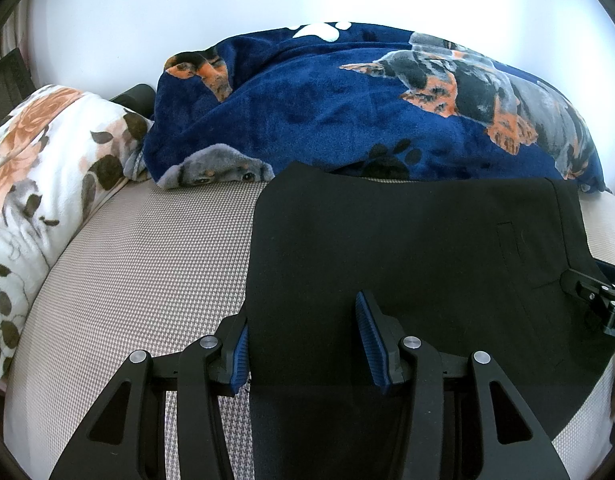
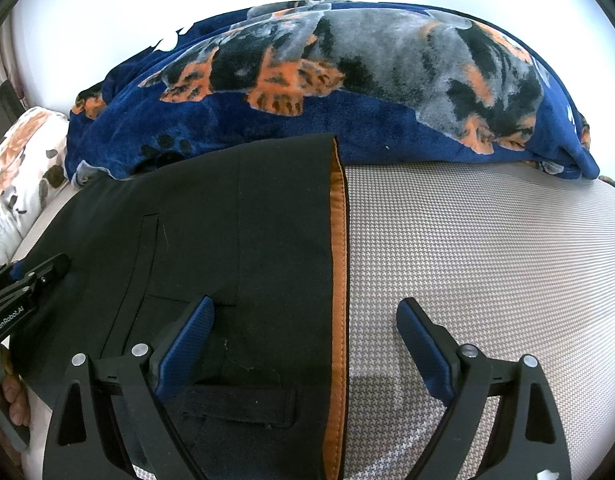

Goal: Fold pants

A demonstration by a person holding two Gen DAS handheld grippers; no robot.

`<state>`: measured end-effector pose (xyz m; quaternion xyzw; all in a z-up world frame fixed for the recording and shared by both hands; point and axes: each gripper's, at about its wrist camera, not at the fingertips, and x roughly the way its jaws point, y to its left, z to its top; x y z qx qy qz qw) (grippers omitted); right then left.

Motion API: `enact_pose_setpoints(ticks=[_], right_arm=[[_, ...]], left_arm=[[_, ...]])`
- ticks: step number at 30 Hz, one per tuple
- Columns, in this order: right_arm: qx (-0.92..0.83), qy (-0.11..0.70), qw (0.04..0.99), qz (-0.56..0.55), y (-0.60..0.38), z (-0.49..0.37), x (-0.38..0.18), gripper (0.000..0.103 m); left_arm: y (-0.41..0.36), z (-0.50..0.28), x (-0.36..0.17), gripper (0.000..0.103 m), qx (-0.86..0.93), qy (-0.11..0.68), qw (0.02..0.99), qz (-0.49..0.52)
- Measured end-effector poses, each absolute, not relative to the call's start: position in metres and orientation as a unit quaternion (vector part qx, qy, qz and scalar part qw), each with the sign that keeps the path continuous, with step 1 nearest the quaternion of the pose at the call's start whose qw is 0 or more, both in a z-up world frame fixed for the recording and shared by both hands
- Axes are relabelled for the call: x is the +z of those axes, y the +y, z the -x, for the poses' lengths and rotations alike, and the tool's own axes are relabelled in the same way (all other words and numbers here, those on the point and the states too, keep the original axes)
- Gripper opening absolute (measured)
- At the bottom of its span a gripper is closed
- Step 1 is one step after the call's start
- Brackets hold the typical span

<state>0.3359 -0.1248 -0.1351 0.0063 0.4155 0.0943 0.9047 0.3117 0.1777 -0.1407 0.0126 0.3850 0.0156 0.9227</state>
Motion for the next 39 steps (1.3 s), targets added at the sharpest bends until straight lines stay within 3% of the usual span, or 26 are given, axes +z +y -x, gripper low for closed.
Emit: enact_pose_setpoints(ticks=[39], right_arm=[[0.078,0.411,0.908,0.008,-0.133,-0.337,-0.134,0.097]], left_arm=[[0.178,-0.313,-0.14,0.053,0.023,0.383,0.923,-0.019]])
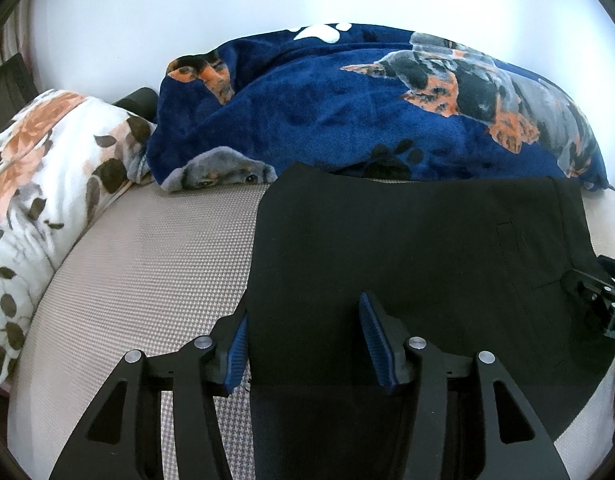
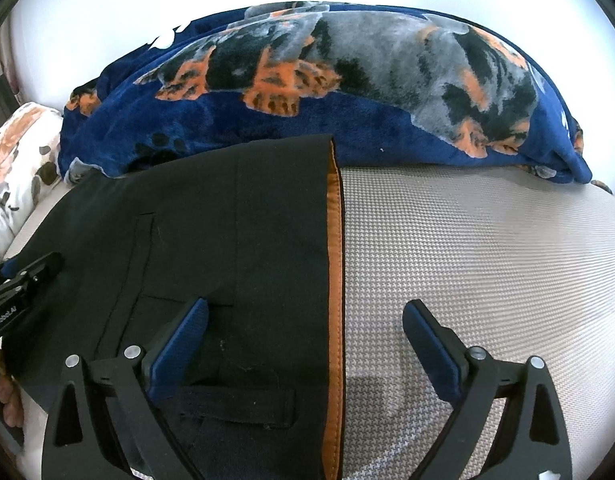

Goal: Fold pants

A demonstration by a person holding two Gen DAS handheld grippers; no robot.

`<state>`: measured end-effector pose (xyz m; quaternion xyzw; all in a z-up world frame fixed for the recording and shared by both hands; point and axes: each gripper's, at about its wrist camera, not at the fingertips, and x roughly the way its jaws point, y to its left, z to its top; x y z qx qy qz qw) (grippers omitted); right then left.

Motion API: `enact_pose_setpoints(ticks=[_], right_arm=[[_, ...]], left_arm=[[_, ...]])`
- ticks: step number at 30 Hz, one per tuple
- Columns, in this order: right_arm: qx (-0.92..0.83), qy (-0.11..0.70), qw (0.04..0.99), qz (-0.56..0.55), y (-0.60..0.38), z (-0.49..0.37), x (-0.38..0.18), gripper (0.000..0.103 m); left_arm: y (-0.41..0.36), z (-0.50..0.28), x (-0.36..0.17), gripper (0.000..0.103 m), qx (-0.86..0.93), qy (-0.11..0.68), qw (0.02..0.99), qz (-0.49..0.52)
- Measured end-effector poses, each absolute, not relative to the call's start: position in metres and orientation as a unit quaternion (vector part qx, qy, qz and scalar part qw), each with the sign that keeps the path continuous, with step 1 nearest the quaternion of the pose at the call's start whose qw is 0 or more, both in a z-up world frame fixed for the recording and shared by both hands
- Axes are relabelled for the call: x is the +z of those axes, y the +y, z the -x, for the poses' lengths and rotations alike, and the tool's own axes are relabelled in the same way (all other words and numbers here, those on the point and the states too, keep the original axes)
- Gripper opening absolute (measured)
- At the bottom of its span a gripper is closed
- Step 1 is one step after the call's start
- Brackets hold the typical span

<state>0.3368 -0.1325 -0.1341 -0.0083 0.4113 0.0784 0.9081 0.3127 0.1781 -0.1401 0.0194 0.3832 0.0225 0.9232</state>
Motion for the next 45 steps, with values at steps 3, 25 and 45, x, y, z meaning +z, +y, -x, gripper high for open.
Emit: enact_pose_setpoints(ticks=[3,25,45], right_arm=[[0.076,0.411,0.908,0.009,-0.132,-0.336,-0.133,0.097],[0.071,0.308,0.949,0.01,-0.13,-0.257,-0.096,0.1],[0.145,0.254,0.956,-0.003,-0.077,-0.133,-0.026,0.1]], left_arm=[[0.181,-0.313,-0.139,0.053,0.024,0.383,0.923,-0.02],[0.176,-0.259,-0.108,0.077,0.073,0.306,0.948,-0.048],[0.131,-0.066,0.043,0.103,0.087,0.119,0.988,-0.033]])
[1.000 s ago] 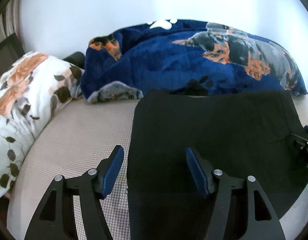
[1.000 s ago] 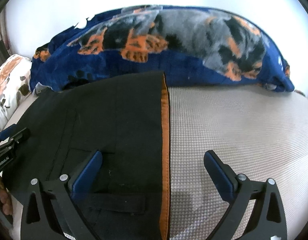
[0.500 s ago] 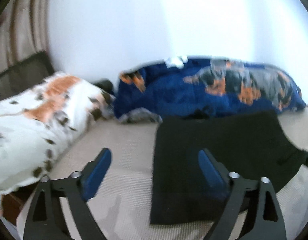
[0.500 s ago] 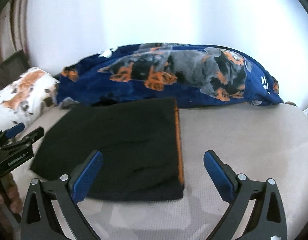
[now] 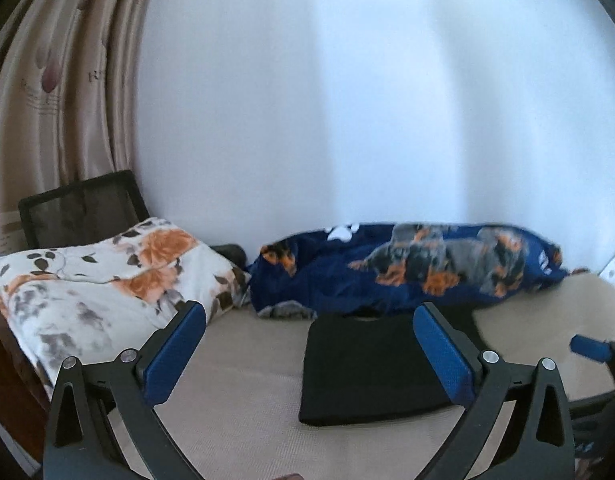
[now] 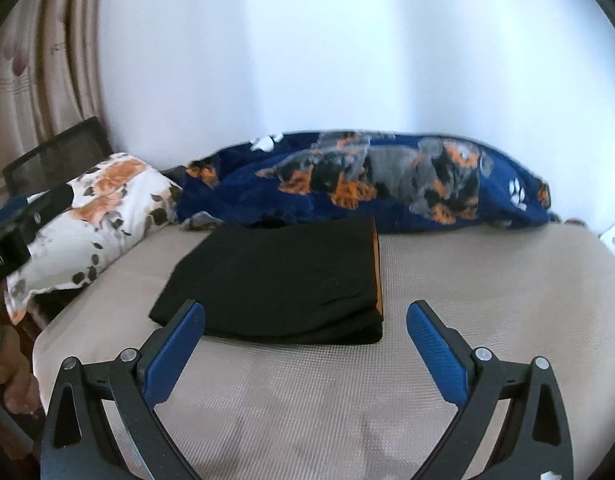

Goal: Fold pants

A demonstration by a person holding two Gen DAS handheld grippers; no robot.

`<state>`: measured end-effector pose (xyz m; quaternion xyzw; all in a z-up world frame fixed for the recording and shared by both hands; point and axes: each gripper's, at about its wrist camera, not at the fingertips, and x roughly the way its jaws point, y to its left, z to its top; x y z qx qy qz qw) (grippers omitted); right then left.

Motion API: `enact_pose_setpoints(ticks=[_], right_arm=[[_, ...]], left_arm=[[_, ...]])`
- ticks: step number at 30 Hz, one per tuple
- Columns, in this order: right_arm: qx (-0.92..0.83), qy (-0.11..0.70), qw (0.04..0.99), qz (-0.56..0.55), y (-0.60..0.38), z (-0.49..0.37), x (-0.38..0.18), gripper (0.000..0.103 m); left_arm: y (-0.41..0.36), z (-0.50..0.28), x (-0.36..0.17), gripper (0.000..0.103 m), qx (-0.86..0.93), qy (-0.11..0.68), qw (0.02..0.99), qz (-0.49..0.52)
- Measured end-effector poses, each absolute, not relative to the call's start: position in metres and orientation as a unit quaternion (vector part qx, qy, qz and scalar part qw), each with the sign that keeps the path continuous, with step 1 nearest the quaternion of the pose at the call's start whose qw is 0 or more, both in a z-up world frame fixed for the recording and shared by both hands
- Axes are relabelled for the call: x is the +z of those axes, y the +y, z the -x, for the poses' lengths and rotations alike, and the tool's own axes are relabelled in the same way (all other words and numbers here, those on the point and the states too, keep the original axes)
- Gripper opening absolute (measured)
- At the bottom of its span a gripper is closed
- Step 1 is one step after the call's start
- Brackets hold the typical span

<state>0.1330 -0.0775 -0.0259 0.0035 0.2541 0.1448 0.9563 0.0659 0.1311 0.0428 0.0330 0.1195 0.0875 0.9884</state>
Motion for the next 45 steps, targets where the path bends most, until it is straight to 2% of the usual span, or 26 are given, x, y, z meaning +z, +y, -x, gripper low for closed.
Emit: enact_pose_setpoints(ticks=[11,18,45], right_arm=[[0.15,0.21,0.966,0.01,-0.086,-0.078,0.011,0.1],[0.146,0.207,0.967,0.012,-0.095,-0.061,0.014,0.1],[0.141,0.239,0.96,0.027,-0.093,-0.056,-0.005,0.1]], left_arm=[[0.113,0.0,0.082,0.103,0.058,0.083,0.994,-0.03],[0.104,0.017,0.087,0.103,0.024,0.098,0.995,-0.019],[0.109,-0.007,0.036,0.103,0.021,0.18,0.983,-0.009]])
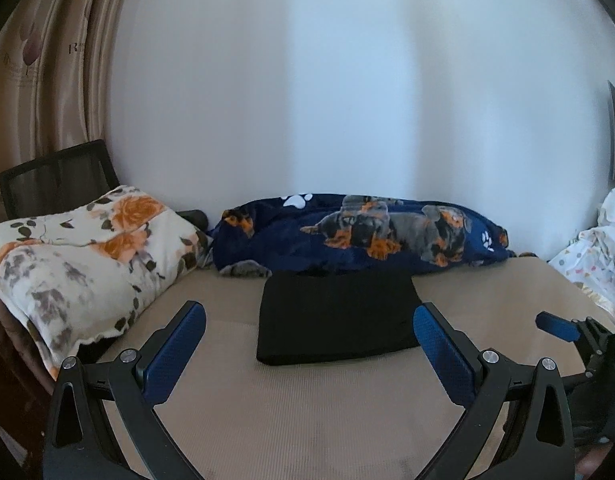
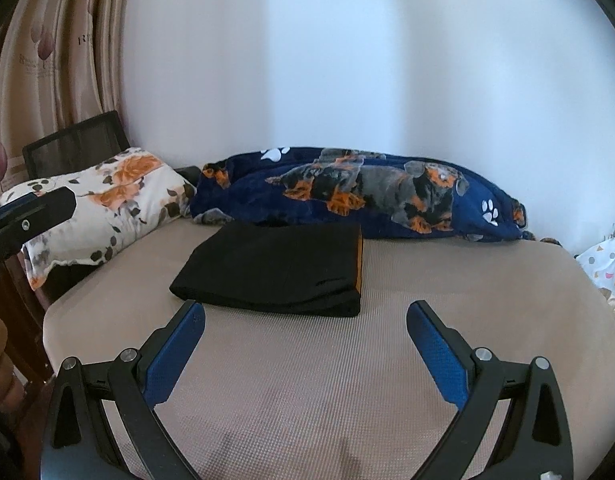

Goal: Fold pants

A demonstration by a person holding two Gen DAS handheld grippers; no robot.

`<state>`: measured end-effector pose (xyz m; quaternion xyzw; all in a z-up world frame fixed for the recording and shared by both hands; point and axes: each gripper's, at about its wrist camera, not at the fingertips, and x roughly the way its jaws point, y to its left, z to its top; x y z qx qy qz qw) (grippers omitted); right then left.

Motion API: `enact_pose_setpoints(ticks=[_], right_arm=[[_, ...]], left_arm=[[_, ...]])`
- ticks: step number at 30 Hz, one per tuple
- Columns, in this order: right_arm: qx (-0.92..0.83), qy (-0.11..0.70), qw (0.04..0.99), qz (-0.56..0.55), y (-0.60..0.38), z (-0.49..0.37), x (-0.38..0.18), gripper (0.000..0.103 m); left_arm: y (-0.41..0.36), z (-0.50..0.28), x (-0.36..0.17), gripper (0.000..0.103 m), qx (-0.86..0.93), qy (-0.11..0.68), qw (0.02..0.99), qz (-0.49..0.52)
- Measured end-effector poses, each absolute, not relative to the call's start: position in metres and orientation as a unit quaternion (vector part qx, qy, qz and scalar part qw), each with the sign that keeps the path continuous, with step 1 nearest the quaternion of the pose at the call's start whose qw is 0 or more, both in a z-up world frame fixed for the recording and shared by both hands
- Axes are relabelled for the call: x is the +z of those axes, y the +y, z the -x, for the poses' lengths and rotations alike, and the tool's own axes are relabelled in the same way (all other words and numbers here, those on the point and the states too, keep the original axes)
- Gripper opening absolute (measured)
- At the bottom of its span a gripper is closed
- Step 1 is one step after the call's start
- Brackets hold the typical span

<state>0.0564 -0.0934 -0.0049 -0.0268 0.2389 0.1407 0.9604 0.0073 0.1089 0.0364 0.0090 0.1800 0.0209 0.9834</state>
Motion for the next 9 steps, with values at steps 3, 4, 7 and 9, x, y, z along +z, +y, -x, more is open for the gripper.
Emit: enact_pose_setpoints(ticks=[3,4,7,9], right_arm=[[0.137,0.246,0.959,0.033,-0.09,-0.058,-0.009,0.1],[0.135,0.249,0.958,0.035,-0.089,-0.06,-0.009,0.1],[0.132,0.255,0.957,0.039,-0.087,-0.062,-0.012,0.1],[0.126,0.26,0.956,0.044,-0.086,-0.065,-0.013,0.1]], left_arm=[[0.106,-0.007,0.029,0.103,0.043,0.165,0.985,-0.021],[0.107,-0.007,0.027,0.103,0.047,0.162,0.985,-0.02],[0.111,-0.009,0.023,0.103,0.053,0.161,0.986,-0.008],[0.114,-0.012,0.021,0.103,0.05,0.169,0.984,0.001]])
